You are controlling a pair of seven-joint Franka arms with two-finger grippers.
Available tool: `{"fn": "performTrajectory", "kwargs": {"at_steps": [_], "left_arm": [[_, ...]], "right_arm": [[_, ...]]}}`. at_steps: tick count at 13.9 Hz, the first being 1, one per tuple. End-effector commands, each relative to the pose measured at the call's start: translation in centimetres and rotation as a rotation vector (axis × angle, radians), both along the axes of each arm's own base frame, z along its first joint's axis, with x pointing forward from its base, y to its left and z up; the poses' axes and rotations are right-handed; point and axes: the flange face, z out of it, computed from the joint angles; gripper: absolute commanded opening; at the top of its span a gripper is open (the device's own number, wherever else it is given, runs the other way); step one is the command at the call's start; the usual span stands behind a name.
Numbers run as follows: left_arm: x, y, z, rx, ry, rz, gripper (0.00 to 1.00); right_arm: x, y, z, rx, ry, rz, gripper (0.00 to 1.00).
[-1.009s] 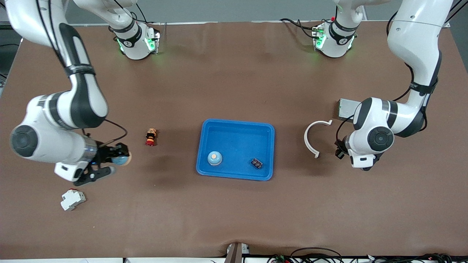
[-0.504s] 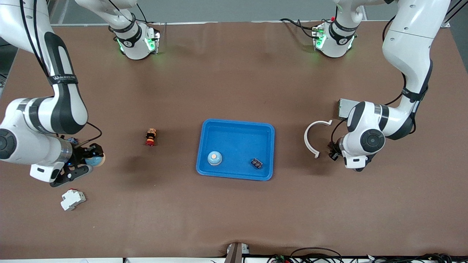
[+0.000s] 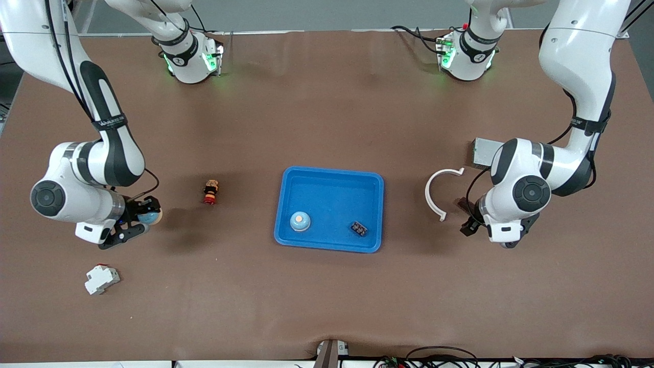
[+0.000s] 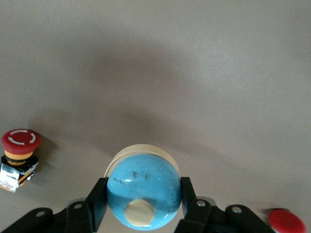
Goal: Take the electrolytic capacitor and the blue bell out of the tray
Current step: 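Set the capacitor beside the white arc while the right gripper carries the bell, then grasp the second capacitor with the left gripper while the right gripper lowers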
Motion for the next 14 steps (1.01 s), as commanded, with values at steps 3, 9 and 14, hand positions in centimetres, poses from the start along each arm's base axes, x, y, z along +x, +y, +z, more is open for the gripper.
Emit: {"fn": "performTrajectory", "kwargs": {"at_steps": [3, 9, 14], "left_arm": [[1.1, -7.0, 3.3, -0.042, -0.043, 0.039, 1.00], [1.4, -16.0, 3.0, -0.111, -0.065, 0.141, 1.00], [0.9, -21.6, 2.8, -0.168, -0.138, 0.248, 1.00]], "right_arm": [[-1.7, 0.9, -1.2, 0.007, -0.008, 0.011, 0.18], [-1.8, 1.6, -2.4, 0.007, -0.009, 0.025, 0.18], [-1.7, 1.7, -4.0, 0.009, -0.011, 0.027, 0.18]]}}
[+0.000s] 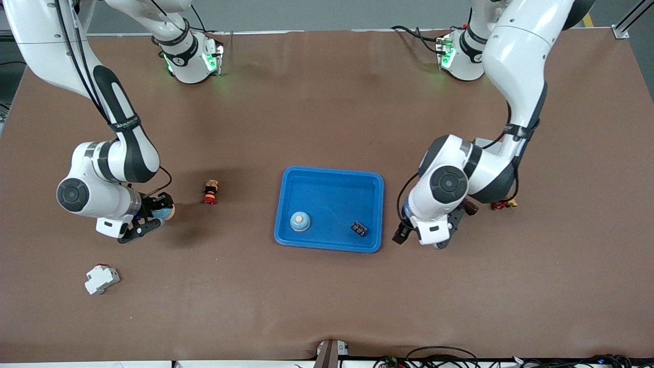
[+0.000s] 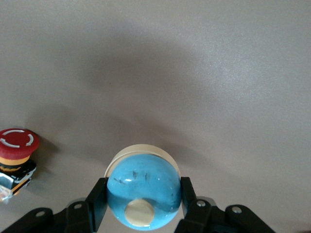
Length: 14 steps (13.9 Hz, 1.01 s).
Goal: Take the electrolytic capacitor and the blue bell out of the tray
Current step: 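Grasp the second capacitor with the left gripper while the right gripper lowers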
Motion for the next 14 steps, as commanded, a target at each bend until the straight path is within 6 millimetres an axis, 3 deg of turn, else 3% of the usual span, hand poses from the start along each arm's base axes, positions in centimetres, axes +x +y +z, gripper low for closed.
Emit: {"fn": "performTrajectory", "kwargs": {"at_steps": [1, 4, 8, 10, 14], "left_arm": [[0.2, -3.1, 0.0, -0.053, -0.047, 0.066, 1.00], [-0.6, -6.2, -2.6, -0.084, -0.083, 0.089, 1.00], [-1.5, -7.9, -5.6, -0.059, -0.115, 0.016, 1.00], [-2.8, -9.4, -8.3, -0.008, -0.123, -0.058, 0.90], [-3.2, -9.6, -9.9, 0.005, -0.127, -0.082, 0.66]], "right_arm": [[-0.2, 0.2, -0.8, -0.002, -0.007, 0.004, 0.19], [0.0, 0.5, -2.1, 0.000, -0.016, 0.008, 0.18], [0.1, 0.6, -2.1, 0.000, -0.023, 0.010, 0.19], [0.1, 0.7, -2.6, 0.000, -0.027, 0.011, 0.22], [0.1, 0.7, -2.8, 0.001, -0.027, 0.011, 0.28]]}}
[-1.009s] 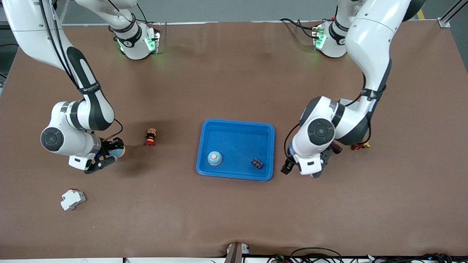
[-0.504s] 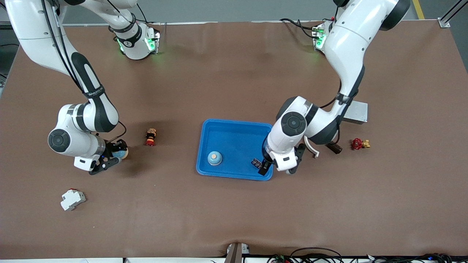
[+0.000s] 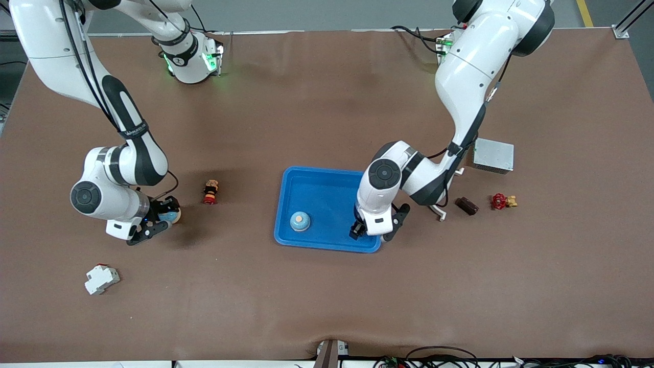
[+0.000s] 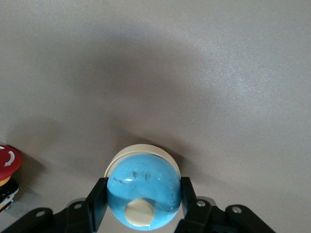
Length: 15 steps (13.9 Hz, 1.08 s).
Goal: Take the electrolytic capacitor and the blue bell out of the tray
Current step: 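Set the bell on the table near the red button, open the right gripper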
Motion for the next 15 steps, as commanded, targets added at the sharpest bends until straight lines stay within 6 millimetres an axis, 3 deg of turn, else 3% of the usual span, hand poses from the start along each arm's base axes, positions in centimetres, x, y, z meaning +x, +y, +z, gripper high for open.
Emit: {"fn": "performTrajectory", "kwargs": {"at_steps": [1, 2, 3, 5, 6, 7, 11, 15], "left_arm": [[0.5, -0.1, -0.8, 0.022, -0.028, -0.023, 0.63], [0.4, -0.3, -1.1, 0.020, -0.034, -0.029, 0.60], [0.3, -0.6, -1.1, 0.009, -0.045, -0.033, 0.58], [0.2, -0.6, -1.6, 0.009, -0.044, -0.037, 0.30], [0.2, -0.7, -1.6, 0.014, -0.048, -0.051, 0.10], [0.2, -0.8, -1.2, 0.018, -0.056, -0.064, 0.00], [0.6, -0.6, 0.3, 0.024, -0.076, -0.070, 0.00], [1.1, -0.2, 2.5, 0.028, -0.088, -0.062, 0.00]], "right_arm": [[0.1, 0.2, 0.0, -0.004, -0.009, 0.005, 0.30], [0.1, 0.2, 0.0, -0.004, -0.009, 0.005, 0.38], [0.1, 0.2, 0.0, -0.004, -0.010, 0.005, 0.54], [0.1, 0.2, -0.1, -0.004, -0.009, 0.005, 1.00], [0.1, 0.1, -0.1, -0.004, -0.007, 0.002, 1.00], [0.1, 0.0, 0.0, -0.004, -0.004, 0.000, 1.00], [0.5, 0.4, 3.5, -0.010, 0.025, -0.030, 1.00], [-0.1, 6.7, 8.3, -0.025, 0.049, -0.246, 1.00]]}}
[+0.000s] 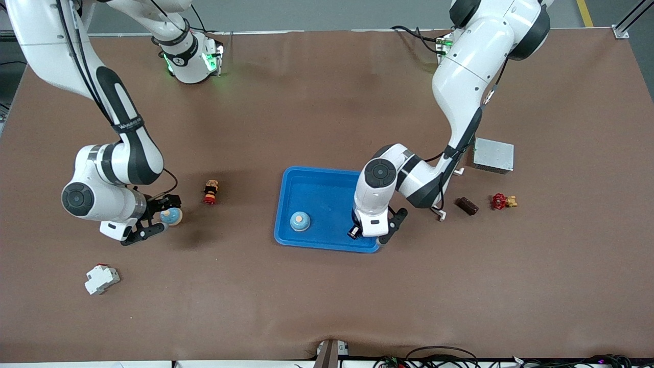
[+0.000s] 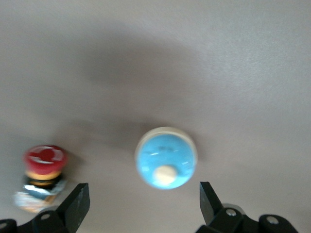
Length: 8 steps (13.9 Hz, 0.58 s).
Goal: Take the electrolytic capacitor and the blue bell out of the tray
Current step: 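Set the bell on the table near the red button, open the right gripper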
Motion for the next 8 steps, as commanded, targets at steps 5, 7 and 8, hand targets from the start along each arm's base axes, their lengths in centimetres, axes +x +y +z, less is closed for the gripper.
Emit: {"fn": "performTrajectory", "kwargs": {"at_steps": [5, 7, 8], "left_arm": [[-0.3, 1.4, 6.6, 0.130, 0.029, -0.006, 0.00], [-0.2, 2.3, 9.5, 0.163, 0.036, -0.001, 0.00], [-0.3, 2.8, 10.9, 0.182, 0.046, -0.024, 0.00]], "right_arm": [[-0.5, 10.1, 5.6, 0.045, -0.005, -0.338, 1.00], [-0.6, 14.1, 6.7, 0.060, -0.009, -0.403, 1.00], [-0.6, 15.9, 7.3, 0.057, -0.016, -0.441, 1.00]]}}
